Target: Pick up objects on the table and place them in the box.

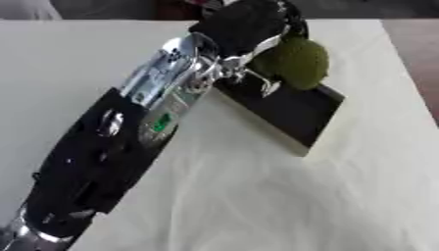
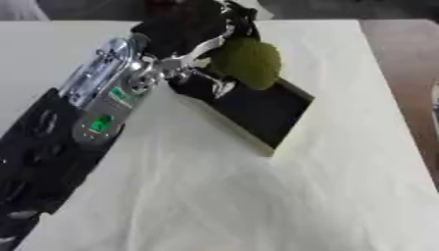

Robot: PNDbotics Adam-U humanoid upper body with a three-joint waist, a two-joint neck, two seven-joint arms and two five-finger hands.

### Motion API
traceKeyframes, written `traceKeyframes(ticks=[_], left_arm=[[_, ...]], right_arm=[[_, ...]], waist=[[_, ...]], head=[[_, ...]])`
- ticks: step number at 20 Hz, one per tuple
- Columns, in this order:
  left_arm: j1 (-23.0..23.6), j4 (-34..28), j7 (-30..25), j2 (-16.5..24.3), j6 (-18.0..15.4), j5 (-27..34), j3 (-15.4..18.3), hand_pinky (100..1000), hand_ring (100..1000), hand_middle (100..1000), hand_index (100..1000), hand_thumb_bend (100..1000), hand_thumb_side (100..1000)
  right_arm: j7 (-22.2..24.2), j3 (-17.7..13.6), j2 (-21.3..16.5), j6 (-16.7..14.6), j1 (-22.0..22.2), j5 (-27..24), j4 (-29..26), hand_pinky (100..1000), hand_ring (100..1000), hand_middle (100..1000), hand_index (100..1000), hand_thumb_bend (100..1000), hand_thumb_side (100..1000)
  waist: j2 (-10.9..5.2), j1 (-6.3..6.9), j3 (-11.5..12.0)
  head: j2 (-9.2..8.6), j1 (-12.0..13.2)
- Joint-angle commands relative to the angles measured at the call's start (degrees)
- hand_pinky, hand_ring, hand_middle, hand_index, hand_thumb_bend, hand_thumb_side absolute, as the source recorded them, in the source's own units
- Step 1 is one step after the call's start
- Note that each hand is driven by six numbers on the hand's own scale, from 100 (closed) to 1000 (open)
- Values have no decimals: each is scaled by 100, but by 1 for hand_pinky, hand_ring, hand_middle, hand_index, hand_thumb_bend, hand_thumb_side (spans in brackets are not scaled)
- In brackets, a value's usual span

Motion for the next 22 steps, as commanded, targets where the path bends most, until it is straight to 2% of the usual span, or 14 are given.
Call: traceKeyframes(ticks=[1, 5, 11, 15, 16, 19, 22], left_arm=[[-97, 254, 83, -104, 73, -118, 88, 602, 647, 642, 729, 185, 100], [-77, 693, 214, -196, 147, -261, 171, 601, 647, 642, 728, 185, 100], [-5, 1169, 245, -291, 58, -380, 207, 644, 682, 678, 755, 249, 100], [38, 1409, 152, -326, -102, -484, 221, 703, 745, 741, 818, 340, 100], [46, 1458, 104, -330, -154, -503, 227, 739, 781, 779, 858, 377, 100], [60, 1524, -43, -329, -325, -545, 241, 840, 881, 879, 925, 461, 193], [60, 1508, -67, -316, -398, -587, 270, 890, 950, 954, 990, 561, 428]], right_arm=[[51, 5, -52, 7, -84, -22, -122, 855, 733, 730, 789, 100, 657], [103, 44, -16, 24, -82, -46, -122, 855, 732, 729, 789, 100, 666], [107, 45, 7, 48, -55, -59, -122, 855, 729, 726, 788, 100, 672], [101, 37, 18, 59, -33, -65, -122, 855, 728, 724, 787, 100, 675], [96, 34, 18, 62, -27, -68, -122, 855, 728, 724, 787, 100, 676], [84, 25, 18, 70, -9, -83, -122, 855, 727, 723, 786, 100, 678], [83, 24, 22, 73, -4, -96, -122, 855, 727, 723, 786, 100, 678]], waist=[[-159, -21, -35], [-139, -16, -49], [-107, -25, -81], [-94, -34, -103], [-92, -34, -105], [-89, -34, -106], [-91, -35, -109]], head=[[-1, 28], [-25, 35], [-43, 32], [-40, 30], [-38, 26], [-41, 20], [-51, 17]])
